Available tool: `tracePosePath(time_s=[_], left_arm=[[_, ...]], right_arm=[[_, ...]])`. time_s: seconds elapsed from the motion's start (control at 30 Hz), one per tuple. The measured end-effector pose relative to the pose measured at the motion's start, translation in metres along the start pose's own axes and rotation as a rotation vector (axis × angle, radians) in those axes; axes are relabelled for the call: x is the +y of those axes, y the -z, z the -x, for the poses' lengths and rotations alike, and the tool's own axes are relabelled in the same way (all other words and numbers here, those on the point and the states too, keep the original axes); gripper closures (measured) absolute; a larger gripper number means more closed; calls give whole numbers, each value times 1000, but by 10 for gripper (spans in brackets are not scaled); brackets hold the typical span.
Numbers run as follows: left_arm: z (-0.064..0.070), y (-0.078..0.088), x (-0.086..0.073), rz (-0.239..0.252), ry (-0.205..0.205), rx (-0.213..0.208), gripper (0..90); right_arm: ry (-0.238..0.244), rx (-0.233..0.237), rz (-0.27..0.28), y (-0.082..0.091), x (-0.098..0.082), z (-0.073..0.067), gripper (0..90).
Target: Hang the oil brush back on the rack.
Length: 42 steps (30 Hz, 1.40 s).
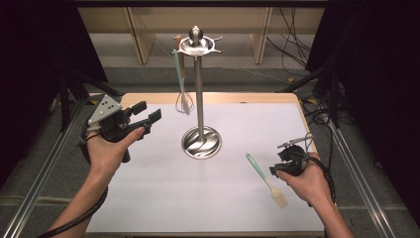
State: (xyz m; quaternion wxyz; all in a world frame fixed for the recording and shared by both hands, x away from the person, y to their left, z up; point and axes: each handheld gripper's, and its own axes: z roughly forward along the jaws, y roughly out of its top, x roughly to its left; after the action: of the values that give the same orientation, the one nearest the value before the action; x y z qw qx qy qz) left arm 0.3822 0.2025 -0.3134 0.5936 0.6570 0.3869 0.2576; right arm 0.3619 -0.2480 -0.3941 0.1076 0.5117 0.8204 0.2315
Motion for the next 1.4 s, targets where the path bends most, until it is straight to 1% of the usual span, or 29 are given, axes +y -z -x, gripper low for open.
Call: tracePosePath(time_s=[0.03, 0.07, 0.1, 0.17, 0.23, 0.3, 0.33, 0.37, 0.4, 0.43, 0.47, 0.5, 0.53, 0.57, 0.73, 0.77, 0.8, 0.83, 0.87, 0.93, 0.97, 1.0, 1.03, 1.07, 1.13, 1.17, 1.2, 1.3, 1.4], left_arm=[[0, 0, 1, 3, -1, -4, 389], [0, 0, 1, 3, -1, -4, 388], [0, 0, 2, 5, 0, -5, 388], [0, 0, 2, 4, 0, -9, 388], [0, 0, 1, 4, -2, -10, 387], [1, 1, 1, -2, -4, -14, 387], [1, 1, 1, -3, -3, -13, 386], [1, 1, 1, -3, -4, -11, 385], [1, 2, 1, -3, -6, -11, 385], [1, 2, 1, -1, -5, -12, 385], [0, 2, 2, 0, -4, -11, 385], [0, 2, 2, 1, -5, -10, 385], [0, 2, 2, 1, -5, -11, 385], [0, 2, 2, 0, -3, -12, 385], [0, 1, 0, -8, -3, -12, 385], [0, 1, 0, -8, -5, -12, 385], [1, 1, 0, -7, -4, -13, 385], [1, 1, 0, -6, -3, -13, 385], [0, 1, 0, -6, -3, -12, 385], [0, 1, 0, -6, -4, -13, 385], [0, 1, 0, -10, -4, -13, 384], [0, 0, -1, -11, -3, -12, 384], [0, 0, -1, -11, -3, -12, 384], [0, 0, -1, -12, -2, -12, 384], [0, 0, -1, -14, -2, -13, 384], [0, 0, -1, -14, -2, -13, 384], [1, 1, -1, -13, -3, -14, 384], [0, 0, -1, -13, -2, -14, 384], [0, 0, -1, -14, -2, -14, 384]], right_arm=[[-4, 1, -16, 0, 0, 0, 730], [-4, 1, -16, 0, 0, 0, 730], [-15, -5, -39, 1, 0, -1, 730], [-30, 3, -38, -2, 0, -2, 730], [-28, -7, -67, -3, 1, -2, 730], [-29, 4, -81, -6, 2, -2, 731], [-40, 1, -98, -8, 3, -2, 732], [-41, 0, -103, -10, 3, -2, 733], [-57, 1, -134, -11, 4, -3, 734], [-70, -3, -147, -14, 4, -5, 734], [-70, -11, -155, -17, 4, -4, 735], [-74, -8, -171, -18, 4, -5, 735], [-55, -2, -170, -19, 3, -5, 735], [-42, -7, -172, -22, 2, -4, 735], [-24, -7, -214, -33, 2, -7, 738], [-17, -9, -213, -35, 2, -7, 739], [-20, -6, -214, -36, 2, -8, 740], [-5, -12, -219, -37, 3, -8, 740], [-28, -9, -231, -37, 4, -10, 740], [-23, -11, -232, -38, 4, -11, 741], [-25, -32, -254, -39, 6, -13, 741], [10, -29, -253, -40, 5, -11, 742], [10, -29, -253, -40, 5, -11, 742], [-15, -24, -258, -41, 7, -14, 742], [-14, -27, -259, -42, 7, -14, 742], [-22, -39, -267, -42, 7, -15, 742], [-12, -28, -278, -43, 7, -13, 742], [-25, -33, -277, -44, 7, -12, 741], [-19, -29, -292, -44, 7, -11, 740]])
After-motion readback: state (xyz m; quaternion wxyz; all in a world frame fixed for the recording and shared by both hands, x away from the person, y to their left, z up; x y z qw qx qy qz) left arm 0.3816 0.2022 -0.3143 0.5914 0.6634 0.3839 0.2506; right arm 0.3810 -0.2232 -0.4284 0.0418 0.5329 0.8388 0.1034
